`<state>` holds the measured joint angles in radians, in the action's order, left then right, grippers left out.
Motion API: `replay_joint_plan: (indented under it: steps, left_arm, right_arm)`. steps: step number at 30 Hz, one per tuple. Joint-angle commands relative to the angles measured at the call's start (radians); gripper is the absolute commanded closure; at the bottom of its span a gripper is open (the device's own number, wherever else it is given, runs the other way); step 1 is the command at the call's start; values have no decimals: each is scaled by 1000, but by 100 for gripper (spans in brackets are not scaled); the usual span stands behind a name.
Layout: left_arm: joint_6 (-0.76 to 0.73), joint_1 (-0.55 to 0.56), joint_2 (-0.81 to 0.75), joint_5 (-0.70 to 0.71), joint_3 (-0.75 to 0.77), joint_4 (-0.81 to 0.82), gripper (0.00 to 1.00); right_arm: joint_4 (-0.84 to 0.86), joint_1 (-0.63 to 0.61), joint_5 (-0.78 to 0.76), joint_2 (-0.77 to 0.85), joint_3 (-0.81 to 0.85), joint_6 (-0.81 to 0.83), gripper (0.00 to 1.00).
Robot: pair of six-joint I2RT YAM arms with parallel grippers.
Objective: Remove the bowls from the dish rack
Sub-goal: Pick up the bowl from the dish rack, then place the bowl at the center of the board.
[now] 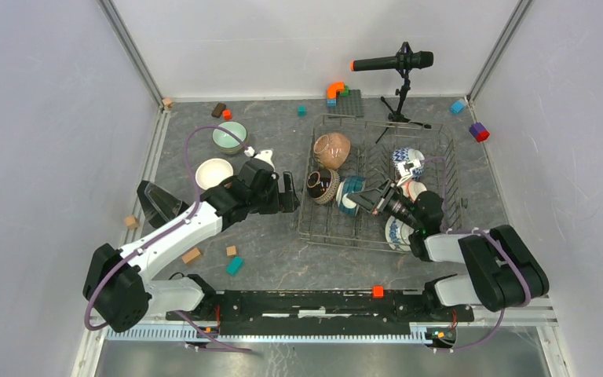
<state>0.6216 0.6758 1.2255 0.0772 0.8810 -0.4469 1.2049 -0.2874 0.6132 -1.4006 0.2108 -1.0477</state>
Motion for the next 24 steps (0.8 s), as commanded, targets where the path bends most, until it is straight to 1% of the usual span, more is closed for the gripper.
replay_joint_plan:
  steps: [1,9,12,16,18,21,24]
  left_arm:
    - [24,4,-37,34,0,24,5]
    - [36,2,-119,128,41,-9,4]
    - [22,2,-150,158,80,-33,1]
    - [-4,2,-181,214,151,-59,0]
    - [-14,2,-194,238,181,-59,0]
    - [-20,2,-222,286,220,-50,0]
    - [-25,2,-267,351,225,-7,0]
  right_arm:
    - [-18,8,8,106,14,65,100]
    - [-350,0,-3,350,101,241,100]
    - [-496,-26,-11,421,175,337,100]
    - [-747,-121,-94,479,327,540,100]
    - [-834,-196,-153,484,396,623,100]
    - [-918,-308,-237,481,481,726,100]
    - [-995,-407,-311,463,560,833,100]
